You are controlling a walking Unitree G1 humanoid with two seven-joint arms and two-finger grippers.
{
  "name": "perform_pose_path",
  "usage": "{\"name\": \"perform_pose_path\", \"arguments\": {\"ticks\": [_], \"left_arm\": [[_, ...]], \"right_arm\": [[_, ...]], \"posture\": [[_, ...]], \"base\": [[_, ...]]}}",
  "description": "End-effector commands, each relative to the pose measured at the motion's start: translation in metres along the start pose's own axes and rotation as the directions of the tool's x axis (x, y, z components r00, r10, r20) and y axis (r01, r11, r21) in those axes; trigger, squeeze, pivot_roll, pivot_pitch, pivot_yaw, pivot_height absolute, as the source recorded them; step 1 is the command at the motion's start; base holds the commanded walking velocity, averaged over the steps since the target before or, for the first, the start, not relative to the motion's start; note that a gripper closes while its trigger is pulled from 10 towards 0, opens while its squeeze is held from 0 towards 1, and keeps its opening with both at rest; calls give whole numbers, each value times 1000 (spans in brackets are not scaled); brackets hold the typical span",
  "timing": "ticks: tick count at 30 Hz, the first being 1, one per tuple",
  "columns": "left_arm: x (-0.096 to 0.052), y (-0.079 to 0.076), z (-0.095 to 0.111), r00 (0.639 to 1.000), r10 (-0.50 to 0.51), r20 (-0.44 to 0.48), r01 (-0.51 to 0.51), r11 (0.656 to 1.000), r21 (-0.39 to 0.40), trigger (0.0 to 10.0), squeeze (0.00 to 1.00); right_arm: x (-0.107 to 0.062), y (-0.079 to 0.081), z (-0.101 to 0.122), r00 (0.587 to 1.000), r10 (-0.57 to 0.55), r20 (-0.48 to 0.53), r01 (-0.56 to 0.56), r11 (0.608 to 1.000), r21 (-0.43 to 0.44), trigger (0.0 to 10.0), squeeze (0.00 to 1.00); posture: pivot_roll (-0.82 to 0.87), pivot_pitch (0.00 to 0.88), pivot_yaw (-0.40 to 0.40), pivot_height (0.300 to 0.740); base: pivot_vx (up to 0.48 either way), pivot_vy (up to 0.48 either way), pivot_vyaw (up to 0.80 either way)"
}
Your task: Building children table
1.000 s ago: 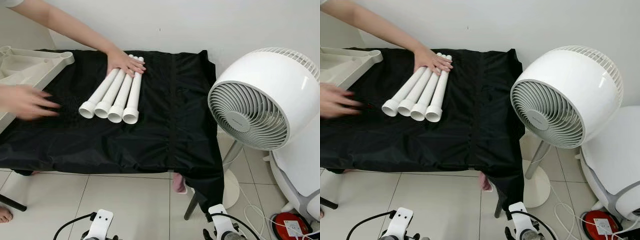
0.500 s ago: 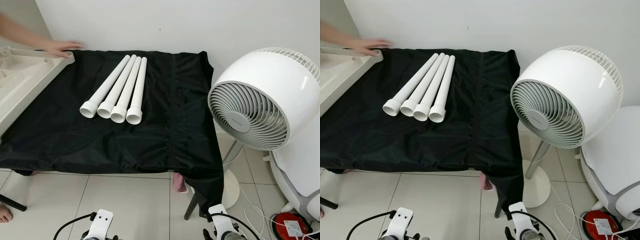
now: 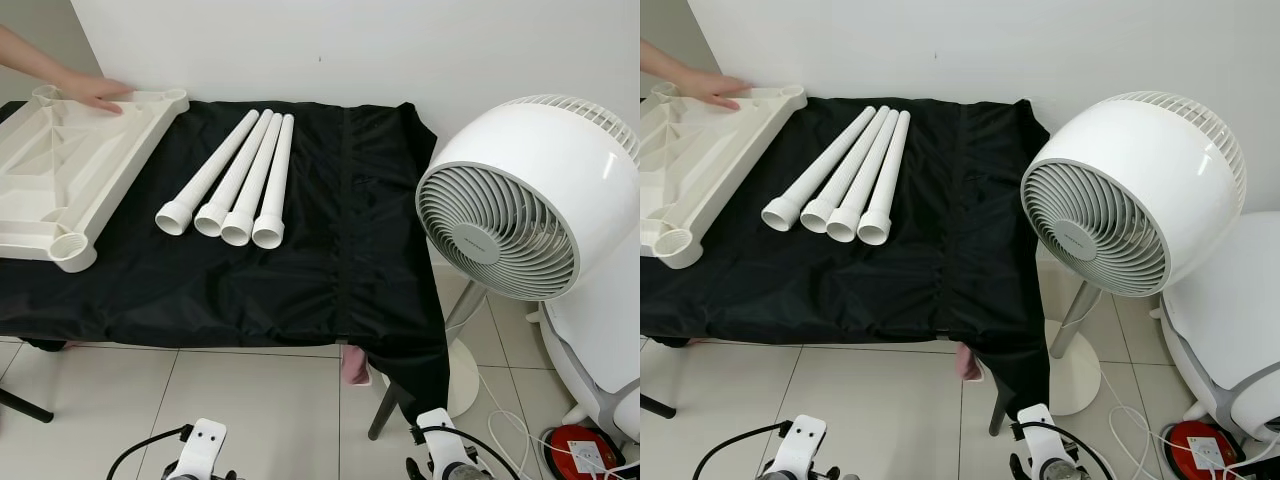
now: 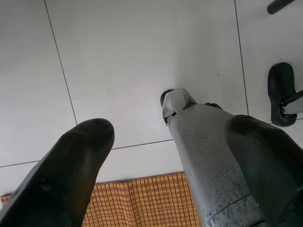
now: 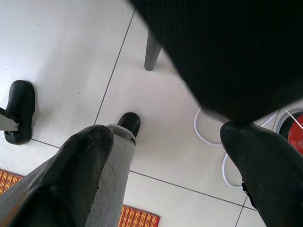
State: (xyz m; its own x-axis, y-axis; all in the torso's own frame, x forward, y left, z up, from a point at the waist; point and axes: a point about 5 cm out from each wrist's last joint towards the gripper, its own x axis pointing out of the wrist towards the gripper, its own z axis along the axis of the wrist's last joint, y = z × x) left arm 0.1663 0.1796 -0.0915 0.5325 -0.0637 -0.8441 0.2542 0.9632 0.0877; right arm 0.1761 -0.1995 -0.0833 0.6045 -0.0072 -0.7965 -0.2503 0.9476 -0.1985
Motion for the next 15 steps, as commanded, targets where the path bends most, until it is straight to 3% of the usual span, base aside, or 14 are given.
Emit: {"name": "perform_pose_path", "arguments": {"ticks": [1,7,9,15], "left_arm": [[2,-26,0,997,-72,-10,73,993,89,10000,0],[2,-24,1,997,-78,-5,78,992,102,10000,0],[2,-23,2,996,-87,3,86,985,151,10000,0],[1,-20,4,995,-99,26,92,977,193,10000,0]], "right_arm": [[-5,19,-25,994,64,-89,-63,998,12,10000,0],[-6,19,-27,994,64,-91,-64,998,4,10000,0],[-7,16,-28,994,65,-86,-68,997,-27,10000,0],[-6,9,-24,995,64,-72,-70,995,-75,10000,0]], "posture": [[-97,0,56,740],[-92,0,54,740],[-90,0,53,740],[-89,0,54,740]], "base": [[0,0,0],[0,0,0],[0,0,0],[0,0,0]]}}
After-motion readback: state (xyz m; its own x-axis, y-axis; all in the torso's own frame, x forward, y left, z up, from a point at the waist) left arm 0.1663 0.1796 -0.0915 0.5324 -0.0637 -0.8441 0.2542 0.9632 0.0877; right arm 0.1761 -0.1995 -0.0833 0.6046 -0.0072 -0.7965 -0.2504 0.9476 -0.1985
